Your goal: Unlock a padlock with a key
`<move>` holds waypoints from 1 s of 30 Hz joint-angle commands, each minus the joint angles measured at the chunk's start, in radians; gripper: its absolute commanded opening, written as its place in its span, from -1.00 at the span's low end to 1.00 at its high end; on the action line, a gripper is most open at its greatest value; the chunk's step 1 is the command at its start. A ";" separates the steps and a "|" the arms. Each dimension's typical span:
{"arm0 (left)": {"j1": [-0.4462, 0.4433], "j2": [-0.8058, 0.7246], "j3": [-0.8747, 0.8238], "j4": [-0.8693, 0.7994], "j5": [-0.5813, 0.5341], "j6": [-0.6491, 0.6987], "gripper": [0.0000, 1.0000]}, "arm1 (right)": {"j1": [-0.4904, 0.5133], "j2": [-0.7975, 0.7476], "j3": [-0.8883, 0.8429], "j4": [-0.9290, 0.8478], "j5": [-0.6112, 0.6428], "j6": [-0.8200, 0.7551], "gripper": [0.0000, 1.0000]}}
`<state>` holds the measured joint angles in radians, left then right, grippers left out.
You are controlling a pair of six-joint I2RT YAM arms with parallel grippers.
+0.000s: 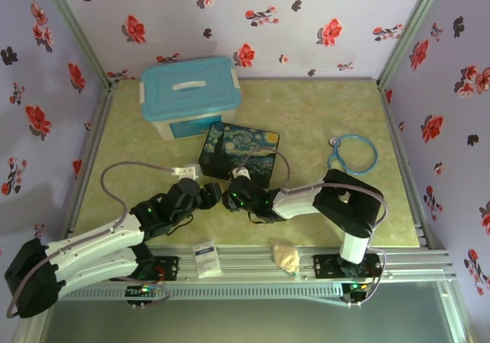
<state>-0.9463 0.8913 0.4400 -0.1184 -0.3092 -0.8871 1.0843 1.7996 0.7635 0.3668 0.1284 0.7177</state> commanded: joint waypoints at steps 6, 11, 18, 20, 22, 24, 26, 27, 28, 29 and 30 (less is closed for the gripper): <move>0.049 0.004 0.027 0.004 0.003 0.063 0.30 | -0.006 -0.008 -0.147 0.171 -0.080 0.056 -0.81; 0.135 0.116 0.099 0.030 0.001 0.159 0.51 | -0.036 0.024 -0.244 0.424 -0.146 0.141 -0.95; 0.245 0.318 0.224 0.077 0.009 0.277 0.62 | -0.041 0.044 -0.309 0.541 -0.110 0.225 -1.00; 0.272 0.367 0.230 0.145 0.038 0.304 0.65 | -0.043 0.044 -0.339 0.595 -0.096 0.249 -1.00; 0.296 0.421 0.254 0.169 0.064 0.330 0.65 | -0.043 0.051 -0.359 0.646 -0.090 0.259 -1.00; 0.308 0.462 0.296 0.155 0.076 0.359 0.69 | -0.047 0.056 -0.367 0.666 -0.094 0.268 -1.00; 0.312 0.507 0.329 0.169 0.098 0.399 0.69 | -0.047 0.064 -0.374 0.689 -0.091 0.277 -1.00; 0.312 0.529 0.344 0.168 0.113 0.409 0.67 | -0.049 0.068 -0.375 0.698 -0.089 0.281 -1.00; 0.313 0.560 0.360 0.165 0.127 0.412 0.64 | -0.049 0.075 -0.375 0.708 -0.087 0.282 -1.00; 0.313 0.583 0.371 0.155 0.140 0.411 0.61 | -0.047 0.077 -0.373 0.708 -0.086 0.282 -1.00; 0.312 0.596 0.375 0.145 0.141 0.404 0.55 | -0.047 0.077 -0.369 0.704 -0.080 0.282 -1.00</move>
<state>-0.6365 1.4513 0.7799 0.0116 -0.2123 -0.5335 1.0405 1.8462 0.4122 1.0962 0.0269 0.9638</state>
